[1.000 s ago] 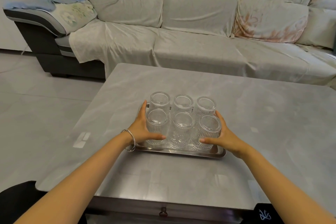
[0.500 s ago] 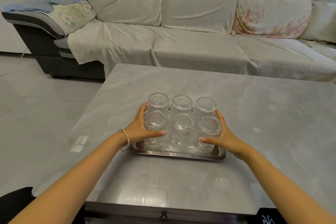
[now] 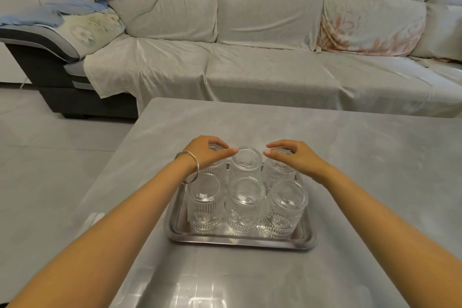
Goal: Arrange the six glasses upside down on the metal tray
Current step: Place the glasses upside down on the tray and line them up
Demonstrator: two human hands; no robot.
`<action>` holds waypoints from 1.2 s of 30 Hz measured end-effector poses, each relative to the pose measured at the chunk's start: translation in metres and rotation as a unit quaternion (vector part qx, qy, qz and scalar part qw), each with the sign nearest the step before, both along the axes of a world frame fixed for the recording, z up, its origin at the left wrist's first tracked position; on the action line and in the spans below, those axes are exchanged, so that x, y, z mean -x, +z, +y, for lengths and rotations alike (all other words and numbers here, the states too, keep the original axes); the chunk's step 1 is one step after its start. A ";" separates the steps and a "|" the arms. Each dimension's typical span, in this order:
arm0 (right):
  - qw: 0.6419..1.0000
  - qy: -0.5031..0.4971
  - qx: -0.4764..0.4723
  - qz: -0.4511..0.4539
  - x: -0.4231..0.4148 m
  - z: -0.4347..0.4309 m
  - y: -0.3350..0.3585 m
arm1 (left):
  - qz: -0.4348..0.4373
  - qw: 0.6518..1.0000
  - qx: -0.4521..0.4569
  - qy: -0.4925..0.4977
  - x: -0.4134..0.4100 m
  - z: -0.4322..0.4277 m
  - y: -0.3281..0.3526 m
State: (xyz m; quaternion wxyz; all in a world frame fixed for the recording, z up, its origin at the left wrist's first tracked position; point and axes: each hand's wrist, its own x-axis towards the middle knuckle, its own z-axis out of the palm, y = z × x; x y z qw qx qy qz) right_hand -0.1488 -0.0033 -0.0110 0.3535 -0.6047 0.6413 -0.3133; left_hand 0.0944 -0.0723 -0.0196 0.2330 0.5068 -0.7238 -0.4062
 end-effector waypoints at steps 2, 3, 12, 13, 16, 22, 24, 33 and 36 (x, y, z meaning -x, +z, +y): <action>1.000 0.004 -0.013 -0.005 0.000 -0.006 -0.001 | -0.010 1.000 0.005 0.001 0.004 -0.003 -0.001; 1.000 0.008 -0.021 -0.008 0.000 -0.008 -0.002 | -0.010 1.000 0.008 0.002 0.005 -0.003 -0.002; 0.999 0.001 -0.017 -0.032 -0.011 -0.011 -0.007 | 0.004 1.000 0.002 -0.010 0.007 -0.004 -0.002; 0.999 -0.001 -0.017 -0.033 -0.010 -0.010 -0.007 | 0.005 1.000 0.002 -0.012 0.008 -0.003 -0.002; 0.999 -0.004 -0.016 -0.035 -0.008 -0.009 -0.009 | 0.014 1.000 -0.002 -0.022 0.008 -0.002 -0.001; 0.999 -0.009 0.003 -0.043 -0.009 -0.002 -0.010 | 0.002 1.000 0.024 -0.020 0.005 -0.001 -0.002; 0.999 -0.016 0.015 -0.032 -0.009 0.004 -0.007 | 0.012 0.999 0.030 -0.009 -0.002 0.004 0.000; 0.998 0.019 -0.024 -0.051 0.000 0.082 -0.026 | 0.034 0.996 -0.060 -0.055 -0.051 0.055 -0.030; 0.997 0.018 -0.032 -0.062 -0.001 0.093 -0.034 | 0.056 0.995 -0.059 -0.049 -0.055 0.064 -0.033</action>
